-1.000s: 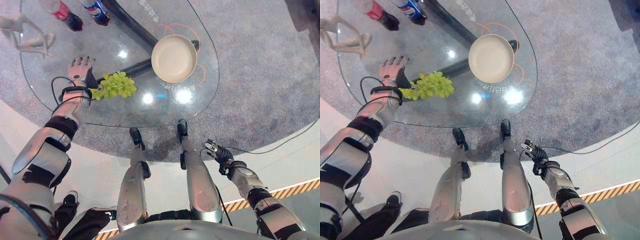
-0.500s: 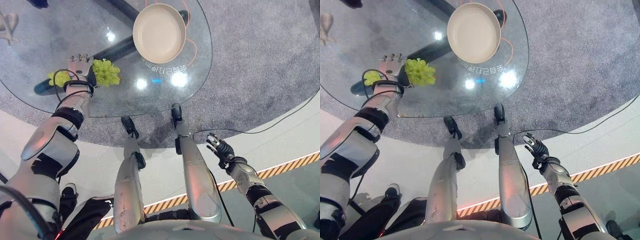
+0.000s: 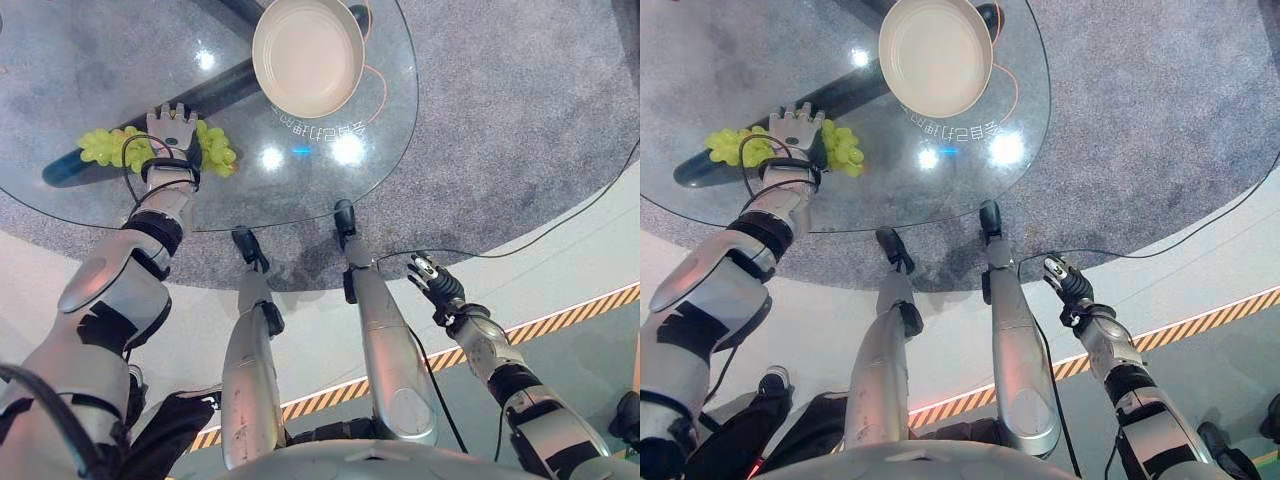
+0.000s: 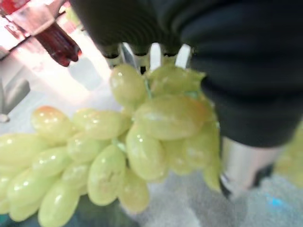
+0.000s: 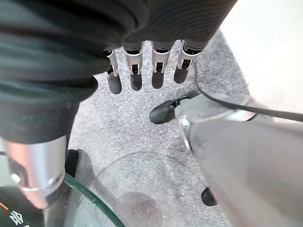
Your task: Pick up fruits into the plate
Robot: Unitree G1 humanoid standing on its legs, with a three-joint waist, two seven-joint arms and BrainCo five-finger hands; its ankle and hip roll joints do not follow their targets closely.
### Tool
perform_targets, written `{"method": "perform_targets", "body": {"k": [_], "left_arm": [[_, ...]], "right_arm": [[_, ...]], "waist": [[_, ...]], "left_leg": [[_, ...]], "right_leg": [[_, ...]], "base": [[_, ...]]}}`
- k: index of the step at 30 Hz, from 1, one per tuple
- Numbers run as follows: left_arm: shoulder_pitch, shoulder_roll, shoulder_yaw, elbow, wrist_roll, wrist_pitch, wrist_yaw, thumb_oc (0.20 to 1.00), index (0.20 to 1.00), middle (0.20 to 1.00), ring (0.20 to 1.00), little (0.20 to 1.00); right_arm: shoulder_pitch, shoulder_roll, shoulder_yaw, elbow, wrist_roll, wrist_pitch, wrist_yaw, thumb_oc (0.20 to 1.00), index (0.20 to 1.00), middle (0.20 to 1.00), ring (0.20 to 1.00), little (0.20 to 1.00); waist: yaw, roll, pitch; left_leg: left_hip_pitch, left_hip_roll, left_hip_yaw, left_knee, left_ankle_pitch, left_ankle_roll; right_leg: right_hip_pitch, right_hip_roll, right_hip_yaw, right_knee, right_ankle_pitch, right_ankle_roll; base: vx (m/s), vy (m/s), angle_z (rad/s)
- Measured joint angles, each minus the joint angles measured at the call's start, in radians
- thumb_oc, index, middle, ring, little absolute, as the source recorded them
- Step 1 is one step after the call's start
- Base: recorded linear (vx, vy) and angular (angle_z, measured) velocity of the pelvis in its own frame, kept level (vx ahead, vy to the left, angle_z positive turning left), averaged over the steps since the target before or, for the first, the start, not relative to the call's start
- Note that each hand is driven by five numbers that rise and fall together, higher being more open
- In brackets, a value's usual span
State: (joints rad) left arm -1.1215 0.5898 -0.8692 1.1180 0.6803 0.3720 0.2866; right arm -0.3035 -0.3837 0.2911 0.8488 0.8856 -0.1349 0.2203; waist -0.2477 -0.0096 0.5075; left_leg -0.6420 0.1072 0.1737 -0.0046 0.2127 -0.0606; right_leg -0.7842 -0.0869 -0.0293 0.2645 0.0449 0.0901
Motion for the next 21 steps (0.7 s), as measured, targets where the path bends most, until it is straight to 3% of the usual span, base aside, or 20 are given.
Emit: {"method": "perform_targets", "body": {"k": [9,15,21], "left_arm": [[-0.026,-0.013,-0.017,0.093,0.029,-0.011,0.036,0.2,0.2,0.2,0.2,0.2],[-0.012,-0.021,-0.015,0.134,0.014,-0.064,0.065,0.2,0.2,0.2,0.2,0.2],[0.033,-0.023,0.002,0.117,-0.133,-0.154,0.091,0.2,0.2,0.2,0.2,0.2]], "right_arm": [[-0.003,0.039,0.01,0.003,0.029,0.0,0.003,1.0,1.0,1.0,1.0,1.0],[-0.02,0.045,0.022,0.002,0.037,-0.002,0.006,1.0,1.0,1.0,1.0,1.0],[-0.025,0.05,0.037,-0.005,0.036,-0.013,0.003,1.0,1.0,1.0,1.0,1.0]], "waist": [[-0.001,-0.044,-0.031],[-0.006,-0.046,-0.03],[0.0,-0.049,-0.028]], "left_leg": [[-0.011,-0.001,0.008,0.0,0.007,0.002],[0.023,-0.001,0.007,-0.002,0.008,0.002],[0.106,-0.001,-0.004,-0.019,0.009,0.0]], "right_leg": [[-0.013,0.002,0.011,-0.004,0.002,-0.001],[0.024,0.001,0.007,-0.006,0.006,-0.006],[0.119,0.001,-0.008,-0.034,0.006,-0.007]], "base": [[-0.02,-0.006,-0.01],[-0.01,0.001,0.0],[-0.01,0.011,0.04]]}}
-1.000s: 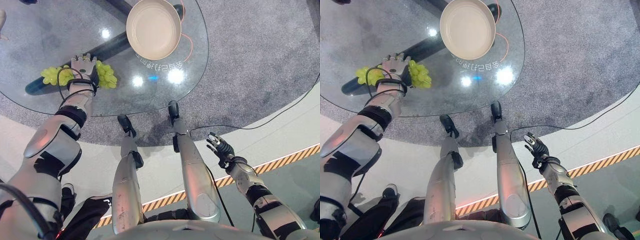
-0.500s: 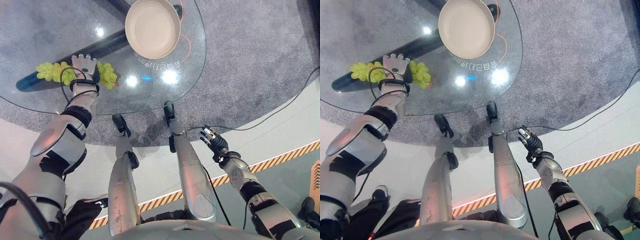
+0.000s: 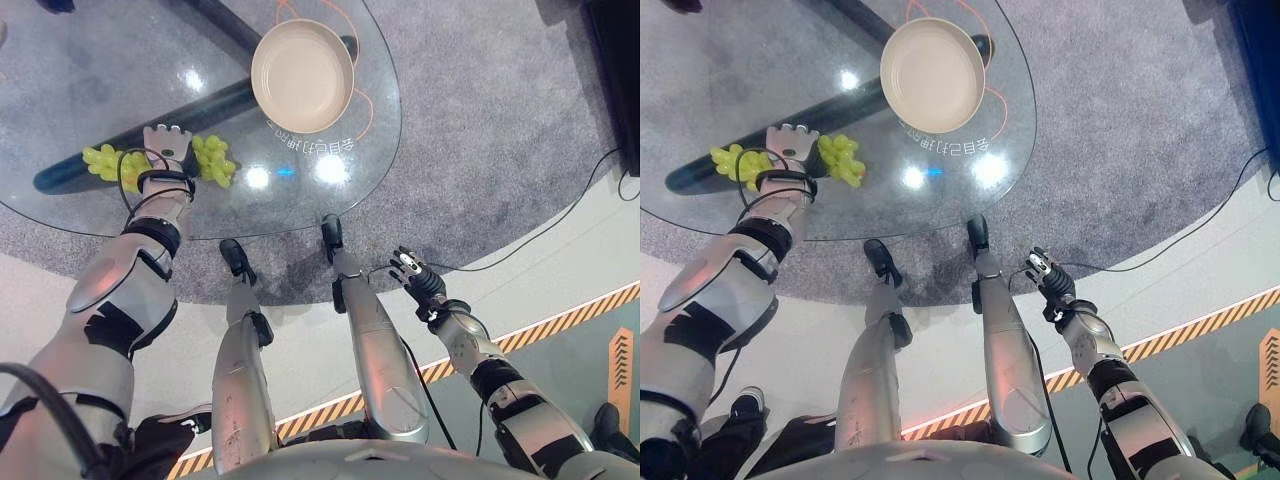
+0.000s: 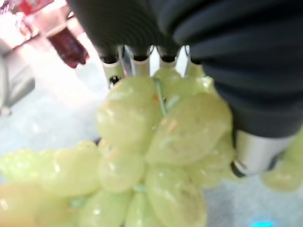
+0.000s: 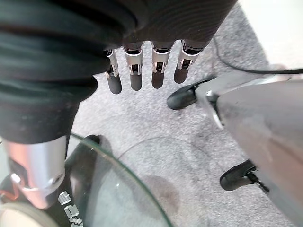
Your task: Pick up fruits into the plate
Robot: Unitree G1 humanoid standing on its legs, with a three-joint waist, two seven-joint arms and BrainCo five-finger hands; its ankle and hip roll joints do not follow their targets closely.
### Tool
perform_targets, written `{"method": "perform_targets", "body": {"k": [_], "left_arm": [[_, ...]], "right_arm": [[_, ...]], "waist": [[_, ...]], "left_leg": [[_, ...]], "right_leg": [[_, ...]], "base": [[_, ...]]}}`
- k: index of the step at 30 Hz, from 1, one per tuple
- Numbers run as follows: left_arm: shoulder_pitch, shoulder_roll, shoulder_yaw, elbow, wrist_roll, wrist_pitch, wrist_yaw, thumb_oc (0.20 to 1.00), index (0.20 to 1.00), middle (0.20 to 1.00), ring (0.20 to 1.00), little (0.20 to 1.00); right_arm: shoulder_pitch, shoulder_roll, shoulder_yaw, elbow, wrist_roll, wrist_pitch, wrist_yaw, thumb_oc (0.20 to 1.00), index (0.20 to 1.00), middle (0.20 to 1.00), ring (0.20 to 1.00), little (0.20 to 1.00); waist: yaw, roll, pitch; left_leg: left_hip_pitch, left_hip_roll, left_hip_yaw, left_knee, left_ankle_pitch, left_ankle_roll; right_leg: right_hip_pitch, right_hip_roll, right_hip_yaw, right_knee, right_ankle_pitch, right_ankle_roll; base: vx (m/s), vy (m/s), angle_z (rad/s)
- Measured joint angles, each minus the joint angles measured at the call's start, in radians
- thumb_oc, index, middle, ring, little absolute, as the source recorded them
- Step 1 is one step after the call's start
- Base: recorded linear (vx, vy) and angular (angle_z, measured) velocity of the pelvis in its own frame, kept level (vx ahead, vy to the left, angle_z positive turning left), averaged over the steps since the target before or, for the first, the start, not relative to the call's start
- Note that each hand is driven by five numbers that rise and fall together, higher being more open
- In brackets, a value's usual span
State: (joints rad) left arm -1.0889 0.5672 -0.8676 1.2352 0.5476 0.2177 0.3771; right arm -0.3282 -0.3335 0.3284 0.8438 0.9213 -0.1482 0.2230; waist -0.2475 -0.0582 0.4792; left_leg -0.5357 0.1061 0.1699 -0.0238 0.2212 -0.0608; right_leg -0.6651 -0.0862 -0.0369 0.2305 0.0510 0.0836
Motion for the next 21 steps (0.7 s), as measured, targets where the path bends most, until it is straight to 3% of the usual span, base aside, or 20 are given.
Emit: {"method": "perform_targets", "body": {"k": [5,11,21], "left_arm": [[0.034,0.042,0.056,-0.093,-0.133,-0.079,-0.008,0.2,0.2,0.2,0.2,0.2],[0.094,0.126,0.179,-0.31,-0.305,-0.16,-0.14,0.2,0.2,0.2,0.2,0.2],[0.199,0.336,0.256,-0.706,-0.53,-0.175,-0.423,0.2,0.2,0.2,0.2,0.2]], "right_arm": [[-0.01,-0.002,0.001,-0.024,-0.057,-0.022,-0.002,1.0,1.0,1.0,1.0,1.0],[0.0,-0.055,0.007,-0.126,-0.191,-0.043,-0.005,1.0,1.0,1.0,1.0,1.0],[-0.061,-0.199,-0.036,-0.251,-0.326,-0.015,-0.003,1.0,1.0,1.0,1.0,1.0]], "waist": [[0.035,0.003,0.005],[0.078,0.016,0.015],[0.153,0.026,0.013]], "left_leg": [[0.094,0.001,-0.003,-0.022,0.001,-0.002],[0.251,0.005,-0.029,-0.065,0.001,-0.008],[0.394,0.002,-0.064,-0.065,-0.02,-0.028]], "right_leg": [[0.106,0.002,-0.008,-0.038,0.001,0.001],[0.31,0.006,-0.051,-0.143,0.016,0.004],[0.544,0.005,-0.113,-0.265,0.037,0.002]], "base": [[0.02,-0.002,0.02],[0.09,-0.04,0.15],[0.13,-0.02,0.16]]}}
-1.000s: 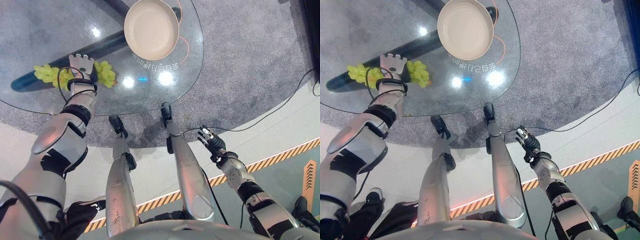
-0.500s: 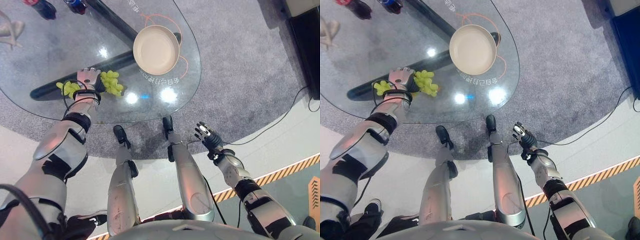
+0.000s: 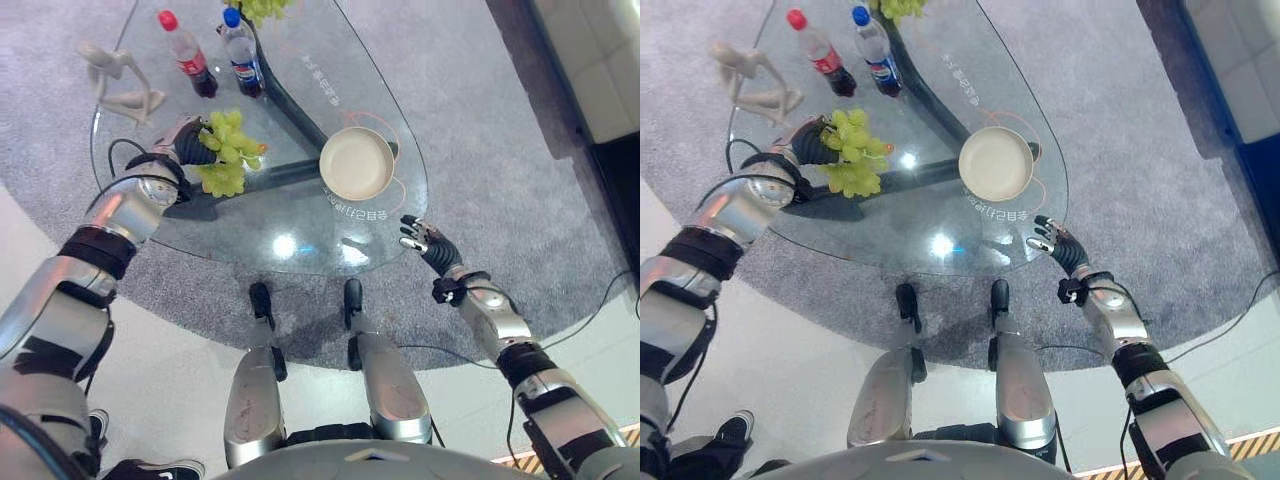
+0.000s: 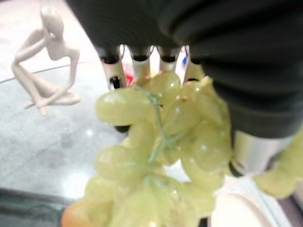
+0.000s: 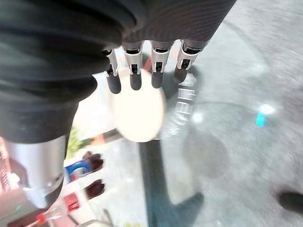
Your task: Pick up fruits into the plate
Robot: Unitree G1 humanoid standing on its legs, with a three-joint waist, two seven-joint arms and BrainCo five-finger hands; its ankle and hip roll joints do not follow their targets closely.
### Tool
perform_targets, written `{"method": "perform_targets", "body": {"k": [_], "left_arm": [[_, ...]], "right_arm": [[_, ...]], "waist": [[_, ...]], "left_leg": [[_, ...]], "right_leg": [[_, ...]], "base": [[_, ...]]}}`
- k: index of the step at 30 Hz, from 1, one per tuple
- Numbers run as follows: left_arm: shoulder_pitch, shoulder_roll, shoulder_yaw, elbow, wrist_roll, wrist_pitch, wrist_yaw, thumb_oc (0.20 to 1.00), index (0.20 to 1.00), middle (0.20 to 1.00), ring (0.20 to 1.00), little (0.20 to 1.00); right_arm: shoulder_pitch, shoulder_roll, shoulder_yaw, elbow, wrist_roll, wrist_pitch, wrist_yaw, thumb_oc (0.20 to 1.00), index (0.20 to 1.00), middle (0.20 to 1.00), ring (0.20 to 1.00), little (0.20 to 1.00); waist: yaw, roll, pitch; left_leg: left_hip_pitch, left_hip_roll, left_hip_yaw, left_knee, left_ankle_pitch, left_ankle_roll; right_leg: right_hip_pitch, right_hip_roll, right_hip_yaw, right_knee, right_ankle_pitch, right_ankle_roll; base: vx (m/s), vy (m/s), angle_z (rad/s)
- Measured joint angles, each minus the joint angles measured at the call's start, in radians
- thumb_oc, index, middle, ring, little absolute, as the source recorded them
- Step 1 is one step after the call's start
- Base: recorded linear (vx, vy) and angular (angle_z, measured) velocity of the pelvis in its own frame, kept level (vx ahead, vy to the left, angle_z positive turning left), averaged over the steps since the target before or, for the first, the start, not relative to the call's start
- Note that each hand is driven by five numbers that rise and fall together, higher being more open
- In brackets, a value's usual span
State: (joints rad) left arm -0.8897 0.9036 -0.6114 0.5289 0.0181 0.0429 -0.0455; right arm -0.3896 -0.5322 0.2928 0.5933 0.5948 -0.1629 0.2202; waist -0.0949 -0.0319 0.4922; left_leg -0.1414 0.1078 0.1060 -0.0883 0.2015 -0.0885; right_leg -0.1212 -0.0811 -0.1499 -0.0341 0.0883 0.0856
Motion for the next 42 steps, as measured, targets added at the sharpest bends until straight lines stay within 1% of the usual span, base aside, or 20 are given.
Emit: {"method": "perform_targets", "body": {"k": [1,2,3,4,5,6,7,8,10,14,16,18,22,25,28,29,34,38,40,42], "left_arm": [[0.023,0.014,0.032,-0.046,-0.033,0.002,-0.041,0.2,0.2,0.2,0.2,0.2],[0.036,0.013,0.051,-0.064,-0.047,0.001,-0.055,0.2,0.2,0.2,0.2,0.2],[0.073,0.013,0.101,-0.115,-0.084,0.005,-0.104,0.2,0.2,0.2,0.2,0.2],[0.099,0.013,0.125,-0.152,-0.109,0.006,-0.145,0.2,0.2,0.2,0.2,0.2],[0.111,0.013,0.133,-0.167,-0.117,0.006,-0.161,0.2,0.2,0.2,0.2,0.2],[0.139,0.013,0.156,-0.206,-0.143,0.019,-0.205,0.2,0.2,0.2,0.2,0.2],[0.162,0.011,0.177,-0.251,-0.162,0.035,-0.248,0.2,0.2,0.2,0.2,0.2],[0.184,0.011,0.187,-0.277,-0.182,0.041,-0.277,0.2,0.2,0.2,0.2,0.2],[0.232,0.005,0.196,-0.316,-0.217,0.044,-0.334,0.2,0.2,0.2,0.2,0.2],[0.269,-0.037,0.216,-0.343,-0.25,0.072,-0.415,0.2,0.2,0.2,0.2,0.2],[0.295,-0.056,0.218,-0.367,-0.27,0.091,-0.458,0.2,0.2,0.2,0.2,0.2],[0.323,-0.074,0.22,-0.399,-0.292,0.109,-0.493,0.2,0.2,0.2,0.2,0.2],[0.373,-0.106,0.218,-0.444,-0.338,0.114,-0.555,0.2,0.2,0.2,0.2,0.2],[0.38,-0.141,0.213,-0.453,-0.366,0.132,-0.575,0.2,0.2,0.2,0.2,0.2],[0.38,-0.176,0.207,-0.478,-0.391,0.134,-0.578,0.2,0.2,0.2,0.2,0.2],[0.38,-0.197,0.2,-0.487,-0.394,0.134,-0.579,0.2,0.2,0.2,0.2,0.2],[0.38,-0.258,0.136,-0.518,-0.43,0.134,-0.58,0.2,0.2,0.2,0.2,0.2],[0.38,-0.286,0.121,-0.545,-0.43,0.136,-0.576,0.2,0.2,0.2,0.2,0.2],[0.38,-0.3,0.117,-0.548,-0.43,0.137,-0.574,0.2,0.2,0.2,0.2,0.2],[0.38,-0.305,0.114,-0.556,-0.43,0.151,-0.571,0.2,0.2,0.2,0.2,0.2]], "right_arm": [[-0.006,-0.01,-0.018,-0.025,0.0,0.015,0.005,1.0,1.0,1.0,1.0,1.0],[-0.01,-0.015,-0.029,-0.036,0.0,0.016,0.007,1.0,1.0,1.0,1.0,1.0],[-0.015,-0.017,-0.055,-0.068,-0.004,0.028,0.012,1.0,1.0,1.0,1.0,1.0],[-0.016,-0.019,-0.065,-0.1,-0.018,0.037,0.019,1.0,1.0,1.0,1.0,1.0],[-0.014,-0.019,-0.065,-0.114,-0.026,0.039,0.025,1.0,1.0,1.0,1.0,1.0],[-0.014,-0.02,-0.066,-0.149,-0.047,0.057,0.036,1.0,1.0,1.0,1.0,1.0],[-0.014,-0.027,-0.067,-0.184,-0.07,0.079,0.05,1.0,1.0,1.0,1.0,1.0],[-0.011,-0.026,-0.066,-0.196,-0.083,0.091,0.059,1.0,1.0,1.0,1.0,1.0],[-0.008,-0.027,-0.065,-0.208,-0.118,0.12,0.078,1.0,1.0,1.0,1.0,1.0],[-0.008,-0.038,-0.057,-0.229,-0.148,0.168,0.102,1.0,1.0,1.0,1.0,1.0],[-0.008,-0.038,-0.045,-0.241,-0.148,0.197,0.131,1.0,1.0,1.0,1.0,1.0],[-0.005,-0.037,-0.038,-0.255,-0.148,0.218,0.156,1.0,1.0,1.0,1.0,1.0],[-0.003,-0.035,0.004,-0.274,-0.147,0.249,0.204,1.0,1.0,1.0,1.0,1.0],[-0.003,-0.027,0.044,-0.293,-0.145,0.275,0.231,1.0,1.0,1.0,1.0,1.0],[-0.003,-0.002,0.069,-0.294,-0.144,0.279,0.246,1.0,1.0,1.0,1.0,1.0],[-0.003,0.013,0.084,-0.294,-0.143,0.292,0.248,1.0,1.0,1.0,1.0,1.0],[-0.003,0.067,0.133,-0.299,-0.121,0.312,0.248,1.0,1.0,1.0,1.0,1.0],[-0.002,0.089,0.163,-0.306,-0.102,0.319,0.271,1.0,1.0,1.0,1.0,1.0],[-0.002,0.091,0.177,-0.307,-0.102,0.323,0.277,1.0,1.0,1.0,1.0,1.0],[-0.002,0.092,0.191,-0.315,-0.102,0.338,0.285,1.0,1.0,1.0,1.0,1.0]], "waist": [[0.002,0.0,0.0],[0.007,0.001,-0.004],[0.013,0.001,-0.006],[0.022,0.001,-0.012],[0.024,0.003,-0.025],[0.028,0.007,-0.055],[0.034,0.01,-0.064],[0.035,0.011,-0.089],[0.038,0.017,-0.15],[0.042,0.027,-0.208],[0.044,0.031,-0.252],[0.046,0.035,-0.28],[0.047,0.045,-0.328],[0.047,0.053,-0.352],[0.048,0.06,-0.369],[0.048,0.064,-0.377],[0.048,0.071,-0.391],[0.045,0.073,-0.399],[0.045,0.076,-0.405],[0.045,0.079,-0.409]], "left_leg": [[0.021,0.0,-0.002,0.0,-0.004,-0.001],[0.03,0.0,-0.001,0.0,-0.005,-0.001],[0.057,-0.001,-0.002,0.0,-0.012,-0.004],[0.084,-0.001,-0.002,0.0,-0.019,-0.005],[0.086,0.0,-0.002,0.0,-0.024,-0.005],[0.088,0.0,-0.002,-0.001,-0.037,-0.007],[0.115,-0.001,0.001,-0.001,-0.042,-0.005],[0.122,-0.003,0.0,-0.001,-0.047,-0.006],[0.141,-0.003,0.002,-0.001,-0.054,-0.004],[0.192,-0.006,0.0,-0.003,-0.065,-0.004],[0.21,-0.008,0.0,-0.005,-0.074,-0.005],[0.23,-0.011,-0.003,-0.006,-0.076,-0.003],[0.245,-0.013,-0.006,-0.006,-0.079,0.002],[0.252,-0.016,-0.013,-0.006,-0.08,0.002],[0.252,-0.018,-0.019,-0.006,-0.079,0.004],[0.252,-0.02,-0.021,-0.006,-0.079,0.004],[0.258,-0.02,-0.024,-0.006,-0.078,0.005],[0.258,-0.02,-0.023,-0.006,-0.077,0.006],[0.259,-0.02,-0.023,-0.006,-0.073,0.013],[0.259,-0.02,-0.023,-0.006,-0.073,0.013]], "right_leg": [[0.022,0.0,0.0,-0.004,0.0,0.0],[0.034,0.0,0.0,-0.006,0.0,0.0],[0.068,0.0,-0.002,-0.019,0.001,-0.001],[0.097,0.001,-0.003,-0.026,0.0,-0.001],[0.101,0.002,-0.002,-0.031,0.0,-0.001],[0.109,0.002,-0.002,-0.037,0.0,-0.001],[0.136,0.001,-0.001,-0.042,0.0,-0.001],[0.149,0.0,-0.003,-0.054,0.0,-0.001],[0.168,0.0,-0.002,-0.057,-0.001,0.001],[0.221,-0.004,-0.002,-0.058,-0.009,0.007],[0.238,-0.006,-0.002,-0.058,-0.018,0.007],[0.26,-0.008,-0.003,-0.058,-0.025,0.008],[0.278,-0.011,-0.004,-0.058,-0.027,0.009],[0.288,-0.013,-0.01,-0.059,-0.029,0.01],[0.291,-0.015,-0.019,-0.059,-0.029,0.011],[0.293,-0.016,-0.021,-0.059,-0.029,0.011],[0.3,-0.018,-0.024,-0.059,-0.03,0.012],[0.3,-0.018,-0.023,-0.058,-0.03,0.012],[0.3,-0.019,-0.023,-0.058,-0.03,0.013],[0.3,-0.018,-0.024,-0.058,-0.03,0.013]], "base": [[0.18,-0.024,0.06],[0.2,-0.025,0.05],[0.15,-0.009,0.03],[0.21,-0.004,0.02],[0.22,0.007,0.01],[0.29,0.015,-0.02],[0.3,0.014,0.0],[0.27,0.01,-0.02],[0.17,0.012,-0.01],[0.13,0.016,0.04],[0.09,0.026,0.01],[0.08,0.023,0.04],[0.03,0.014,0.02],[0.02,0.021,0.07],[0.0,0.019,0.07],[-0.01,0.018,0.07],[0.0,0.003,0.02],[0.0,0.0,0.0],[0.0,0.0,0.0],[0.0,0.0,0.0]]}}
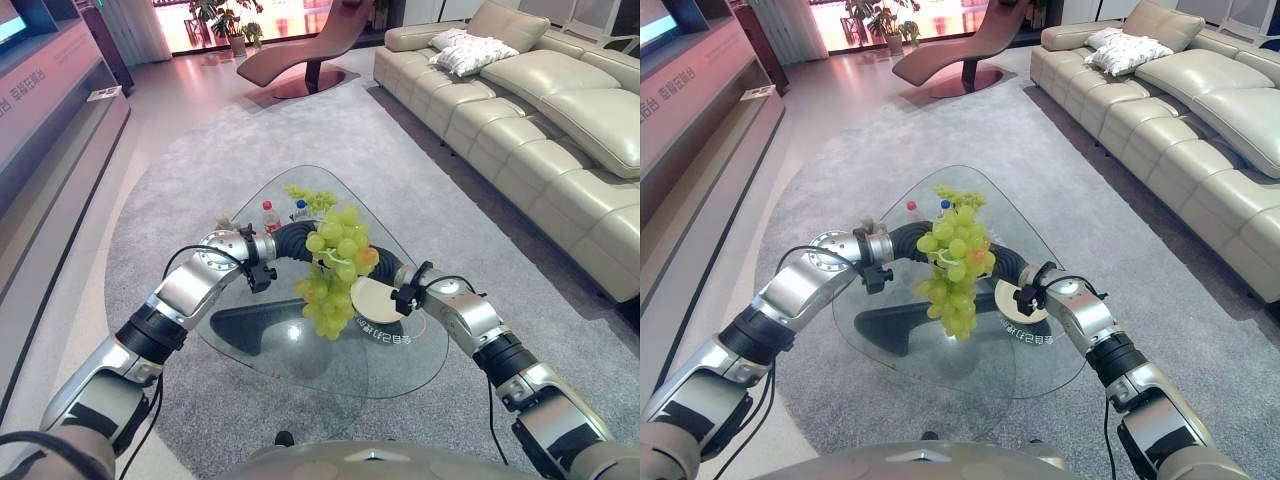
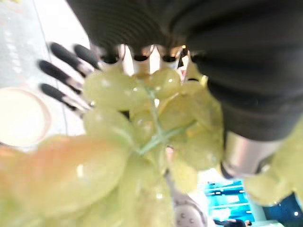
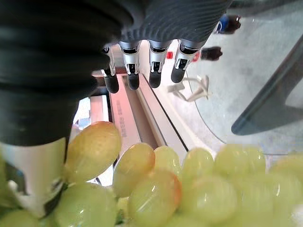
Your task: Pick up fruits into the plate
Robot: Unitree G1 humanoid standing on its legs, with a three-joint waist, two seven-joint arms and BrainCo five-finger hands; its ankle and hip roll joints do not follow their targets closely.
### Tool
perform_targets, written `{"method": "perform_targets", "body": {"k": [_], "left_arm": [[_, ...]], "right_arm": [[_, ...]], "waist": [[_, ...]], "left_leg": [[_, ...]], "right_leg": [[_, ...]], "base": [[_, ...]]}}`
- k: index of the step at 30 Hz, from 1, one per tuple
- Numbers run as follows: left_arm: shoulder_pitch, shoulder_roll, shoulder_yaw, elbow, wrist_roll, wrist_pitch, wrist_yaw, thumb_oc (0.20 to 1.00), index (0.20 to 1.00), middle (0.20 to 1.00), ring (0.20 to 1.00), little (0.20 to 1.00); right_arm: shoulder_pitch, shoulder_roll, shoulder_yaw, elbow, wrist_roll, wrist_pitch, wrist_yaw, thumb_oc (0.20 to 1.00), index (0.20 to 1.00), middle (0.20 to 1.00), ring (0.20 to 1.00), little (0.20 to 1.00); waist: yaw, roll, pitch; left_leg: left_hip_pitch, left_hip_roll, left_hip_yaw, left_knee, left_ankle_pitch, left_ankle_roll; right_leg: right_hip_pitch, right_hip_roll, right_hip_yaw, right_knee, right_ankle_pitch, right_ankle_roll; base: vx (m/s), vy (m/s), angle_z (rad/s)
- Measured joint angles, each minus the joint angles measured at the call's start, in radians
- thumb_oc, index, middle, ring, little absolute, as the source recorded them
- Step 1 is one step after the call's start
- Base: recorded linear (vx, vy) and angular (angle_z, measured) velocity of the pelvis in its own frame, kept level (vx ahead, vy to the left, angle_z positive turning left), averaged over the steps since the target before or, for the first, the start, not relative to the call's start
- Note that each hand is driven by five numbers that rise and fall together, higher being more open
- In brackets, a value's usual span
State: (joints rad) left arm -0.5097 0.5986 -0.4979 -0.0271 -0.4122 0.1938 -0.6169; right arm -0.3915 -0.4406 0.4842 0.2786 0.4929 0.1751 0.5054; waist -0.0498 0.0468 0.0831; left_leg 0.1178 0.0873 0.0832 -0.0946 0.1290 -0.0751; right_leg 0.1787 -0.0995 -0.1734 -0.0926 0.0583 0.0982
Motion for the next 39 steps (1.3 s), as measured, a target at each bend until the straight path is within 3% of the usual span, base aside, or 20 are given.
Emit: {"method": "perform_targets", "body": {"k": [13,19,39], "left_arm": [[0.0,-0.022,-0.016,-0.01,0.0,0.002,0.04,0.2,0.2,0.2,0.2,0.2],[0.0,-0.025,-0.016,-0.01,0.0,0.002,0.065,0.2,0.2,0.2,0.2,0.2],[0.0,-0.03,0.04,-0.01,-0.019,-0.001,0.106,0.2,0.2,0.2,0.2,0.2]], "right_arm": [[0.022,0.04,0.043,-0.049,0.114,0.081,0.029,1.0,1.0,1.0,1.0,1.0],[0.04,0.059,0.044,-0.049,0.133,0.085,0.054,1.0,1.0,1.0,1.0,1.0],[0.129,0.083,0.036,-0.049,0.234,-0.01,0.138,1.0,1.0,1.0,1.0,1.0]], "waist": [[0.0,0.002,-0.002],[0.001,0.002,-0.012],[0.0,0.004,-0.025]], "left_leg": [[0.008,0.0,0.007,0.0,0.0,0.0],[0.008,0.0,0.007,0.0,0.0,0.0],[0.007,0.0,0.007,0.0,-0.008,-0.004]], "right_leg": [[0.003,0.0,0.006,0.0,0.0,0.0],[0.003,0.0,0.006,0.0,0.0,0.0],[0.001,-0.007,0.006,0.0,-0.003,0.004]], "base": [[0.0,0.0,0.0],[0.0,0.0,0.0],[0.0,0.0,0.0]]}}
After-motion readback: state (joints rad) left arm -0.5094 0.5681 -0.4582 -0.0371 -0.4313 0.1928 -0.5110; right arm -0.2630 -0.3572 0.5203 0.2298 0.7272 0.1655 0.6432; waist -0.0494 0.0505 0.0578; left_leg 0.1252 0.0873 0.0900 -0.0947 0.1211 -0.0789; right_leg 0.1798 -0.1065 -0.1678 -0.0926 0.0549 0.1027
